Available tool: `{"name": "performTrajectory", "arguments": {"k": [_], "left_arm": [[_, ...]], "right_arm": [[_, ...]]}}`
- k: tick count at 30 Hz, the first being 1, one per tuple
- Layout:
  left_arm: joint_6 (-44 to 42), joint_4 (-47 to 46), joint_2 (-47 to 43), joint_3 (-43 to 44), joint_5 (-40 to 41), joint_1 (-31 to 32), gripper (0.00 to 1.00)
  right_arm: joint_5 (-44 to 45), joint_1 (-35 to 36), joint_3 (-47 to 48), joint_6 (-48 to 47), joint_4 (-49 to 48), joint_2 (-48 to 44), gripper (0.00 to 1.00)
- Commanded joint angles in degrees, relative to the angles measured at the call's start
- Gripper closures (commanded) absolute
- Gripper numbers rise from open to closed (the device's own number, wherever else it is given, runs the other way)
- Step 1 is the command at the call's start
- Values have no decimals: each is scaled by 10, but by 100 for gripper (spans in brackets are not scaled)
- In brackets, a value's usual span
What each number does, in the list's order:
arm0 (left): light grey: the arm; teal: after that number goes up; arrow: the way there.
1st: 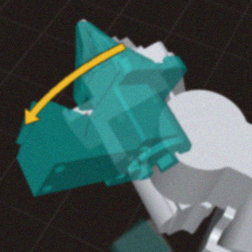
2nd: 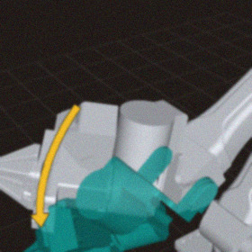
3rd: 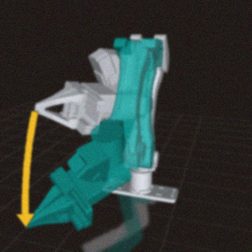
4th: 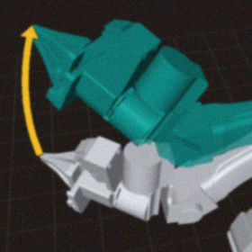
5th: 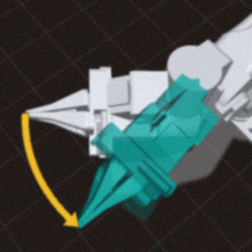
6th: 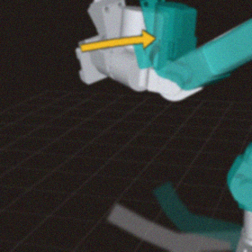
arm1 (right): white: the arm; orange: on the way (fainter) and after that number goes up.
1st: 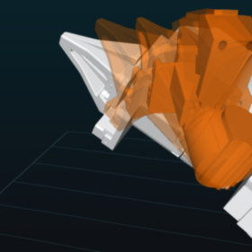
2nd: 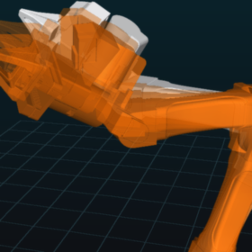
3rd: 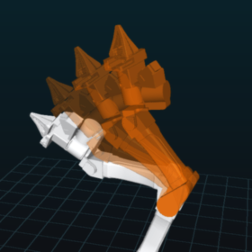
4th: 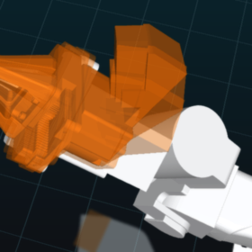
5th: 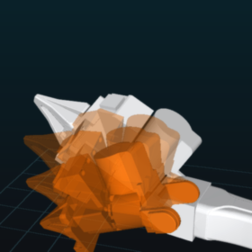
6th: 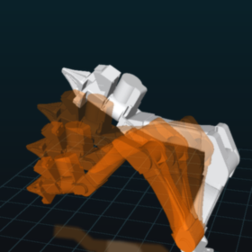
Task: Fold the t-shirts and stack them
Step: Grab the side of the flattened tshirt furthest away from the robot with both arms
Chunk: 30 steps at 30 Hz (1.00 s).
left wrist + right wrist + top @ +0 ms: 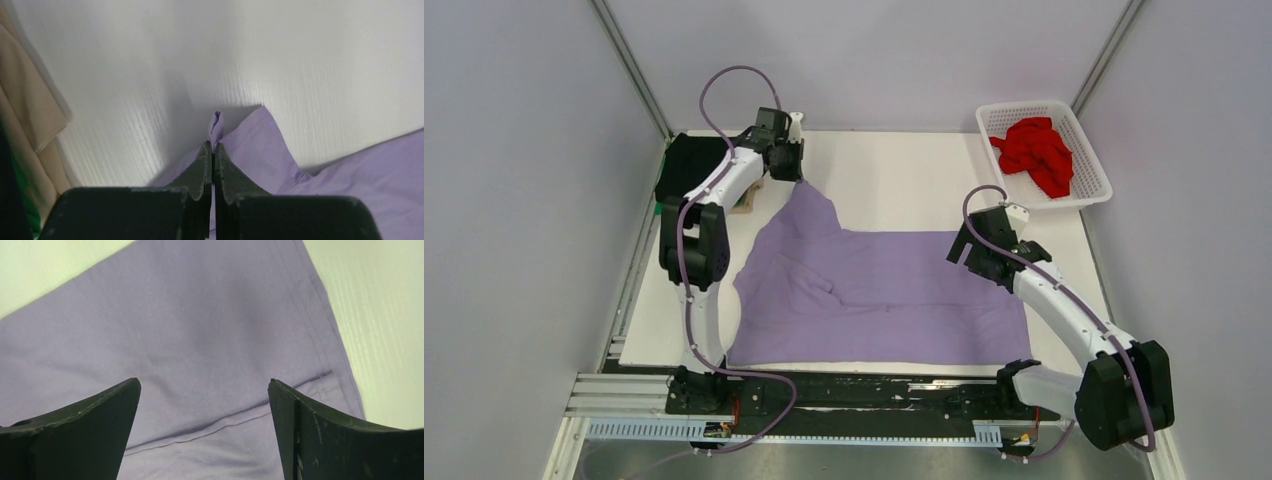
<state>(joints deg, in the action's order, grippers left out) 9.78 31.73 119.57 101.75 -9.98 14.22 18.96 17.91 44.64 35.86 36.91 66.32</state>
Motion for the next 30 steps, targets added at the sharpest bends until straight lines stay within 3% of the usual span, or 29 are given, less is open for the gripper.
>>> {"name": "performTrajectory", "arguments": {"k": [1,11,15,22,30], "left_arm": [[-61,13,31,70,30,1,100],[-85,36,85,107,-49,1,100],[-81,42,83,107,-49,1,100],[-79,36,68,90,-41,1,100],[-80,43,72,89,-42,1,100]], "right_arm": [[47,-6,42,-4,-29,23,0],[26,-74,171,-19,-29,199,0],[22,-107,271,28,33,315,1],[88,-109,420,76,121,479,4],[112,-109,468,98,149,549,11]]}}
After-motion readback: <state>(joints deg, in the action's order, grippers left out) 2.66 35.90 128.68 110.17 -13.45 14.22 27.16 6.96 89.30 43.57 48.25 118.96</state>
